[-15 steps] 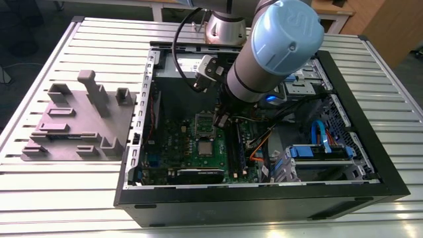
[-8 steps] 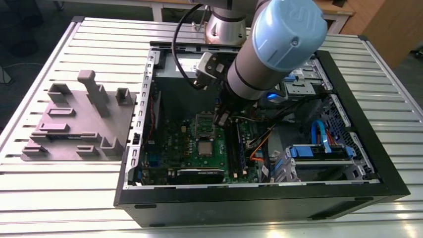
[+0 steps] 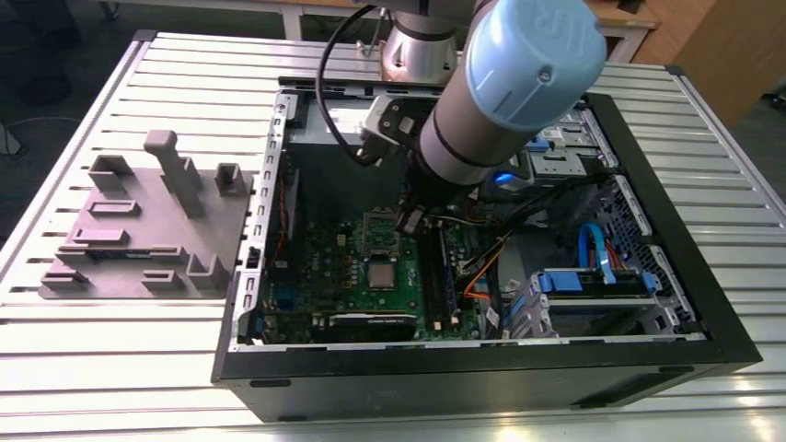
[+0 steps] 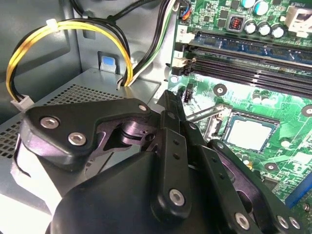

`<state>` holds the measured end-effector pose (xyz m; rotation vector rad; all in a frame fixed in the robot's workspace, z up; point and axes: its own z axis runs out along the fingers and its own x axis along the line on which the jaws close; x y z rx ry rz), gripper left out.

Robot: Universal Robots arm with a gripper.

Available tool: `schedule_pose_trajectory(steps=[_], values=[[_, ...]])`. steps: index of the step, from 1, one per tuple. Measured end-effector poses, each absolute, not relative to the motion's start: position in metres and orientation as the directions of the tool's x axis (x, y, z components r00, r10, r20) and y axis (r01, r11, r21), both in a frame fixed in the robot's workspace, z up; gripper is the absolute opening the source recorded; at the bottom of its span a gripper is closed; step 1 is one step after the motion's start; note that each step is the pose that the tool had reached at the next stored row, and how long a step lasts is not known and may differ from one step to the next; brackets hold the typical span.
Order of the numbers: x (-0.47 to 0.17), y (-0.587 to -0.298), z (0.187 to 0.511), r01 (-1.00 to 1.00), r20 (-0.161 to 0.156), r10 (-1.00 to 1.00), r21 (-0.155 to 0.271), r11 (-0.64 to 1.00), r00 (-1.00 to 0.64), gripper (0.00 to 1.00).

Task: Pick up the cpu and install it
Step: 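Close the cpu cover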

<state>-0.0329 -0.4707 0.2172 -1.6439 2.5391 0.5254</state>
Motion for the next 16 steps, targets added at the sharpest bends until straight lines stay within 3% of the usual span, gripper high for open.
schedule_pose_trajectory(steps=[16], values=[[-0.037,-0.473,0.229,-0.897,-0.243,-0.872,0.243,0.369,-0.424,0.11]])
